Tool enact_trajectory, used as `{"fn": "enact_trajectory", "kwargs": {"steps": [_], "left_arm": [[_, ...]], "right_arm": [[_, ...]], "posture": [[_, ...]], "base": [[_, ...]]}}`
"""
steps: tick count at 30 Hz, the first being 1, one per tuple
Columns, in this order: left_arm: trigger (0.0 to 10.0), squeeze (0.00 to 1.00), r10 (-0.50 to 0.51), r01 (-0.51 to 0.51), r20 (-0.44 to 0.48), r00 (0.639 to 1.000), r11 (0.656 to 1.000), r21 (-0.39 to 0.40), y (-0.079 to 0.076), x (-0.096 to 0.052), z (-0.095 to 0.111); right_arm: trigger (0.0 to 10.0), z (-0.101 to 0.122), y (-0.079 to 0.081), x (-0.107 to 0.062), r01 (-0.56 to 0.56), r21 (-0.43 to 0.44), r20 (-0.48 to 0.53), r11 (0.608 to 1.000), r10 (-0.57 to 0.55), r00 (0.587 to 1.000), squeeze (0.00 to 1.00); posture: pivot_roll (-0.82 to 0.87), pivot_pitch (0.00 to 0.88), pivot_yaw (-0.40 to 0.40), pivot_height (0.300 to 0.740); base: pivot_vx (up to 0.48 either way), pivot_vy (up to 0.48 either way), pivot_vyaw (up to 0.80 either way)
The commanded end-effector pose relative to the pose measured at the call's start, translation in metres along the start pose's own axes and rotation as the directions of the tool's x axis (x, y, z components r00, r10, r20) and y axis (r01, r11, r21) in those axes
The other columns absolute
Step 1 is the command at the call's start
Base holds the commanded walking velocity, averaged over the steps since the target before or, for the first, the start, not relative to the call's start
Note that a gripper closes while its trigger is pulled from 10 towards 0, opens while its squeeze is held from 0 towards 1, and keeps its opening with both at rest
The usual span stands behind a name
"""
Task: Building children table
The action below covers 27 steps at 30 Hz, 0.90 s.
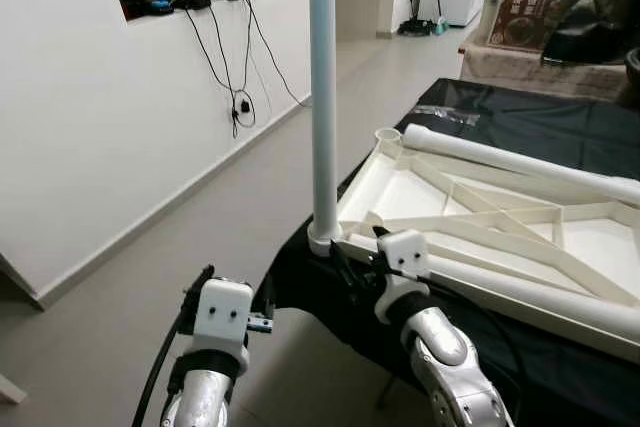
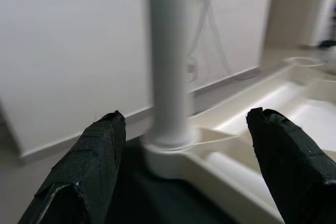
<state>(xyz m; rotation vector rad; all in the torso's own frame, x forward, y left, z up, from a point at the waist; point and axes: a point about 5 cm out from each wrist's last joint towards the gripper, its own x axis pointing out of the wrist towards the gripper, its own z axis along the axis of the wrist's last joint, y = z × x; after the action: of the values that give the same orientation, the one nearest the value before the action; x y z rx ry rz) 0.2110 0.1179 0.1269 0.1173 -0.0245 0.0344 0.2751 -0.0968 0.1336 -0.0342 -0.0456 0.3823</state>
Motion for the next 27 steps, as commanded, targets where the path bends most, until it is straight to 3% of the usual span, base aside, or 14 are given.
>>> {"fn": "enact_trajectory", "kwargs": {"steps": [1, 27], "left_arm": [[10.0, 0.00, 0.002, -0.002, -0.010, 1.000, 1.000, -0.029, -0.0047, 0.0008, 0.0010], [10.0, 0.00, -0.015, 0.015, -0.012, 1.000, 1.000, -0.014, -0.0068, 0.0015, 0.0009]], "right_arm": [[10.0, -0.0041, 0.0006, -0.0008, 0.002, 0.003, -0.026, 1.000, -0.002, 1.000, 0.00], [10.0, -0.0010, 0.0015, -0.0003, -0.001, 0.002, -0.008, 1.000, 0.001, 1.000, 0.00]], "posture": [[-0.03, 0.000, 0.029, 0.740], [-0.02, 0.000, 0.020, 0.740]], "base": [[0.000, 0.000, -0.79], [0.000, 0.000, -0.78]]}}
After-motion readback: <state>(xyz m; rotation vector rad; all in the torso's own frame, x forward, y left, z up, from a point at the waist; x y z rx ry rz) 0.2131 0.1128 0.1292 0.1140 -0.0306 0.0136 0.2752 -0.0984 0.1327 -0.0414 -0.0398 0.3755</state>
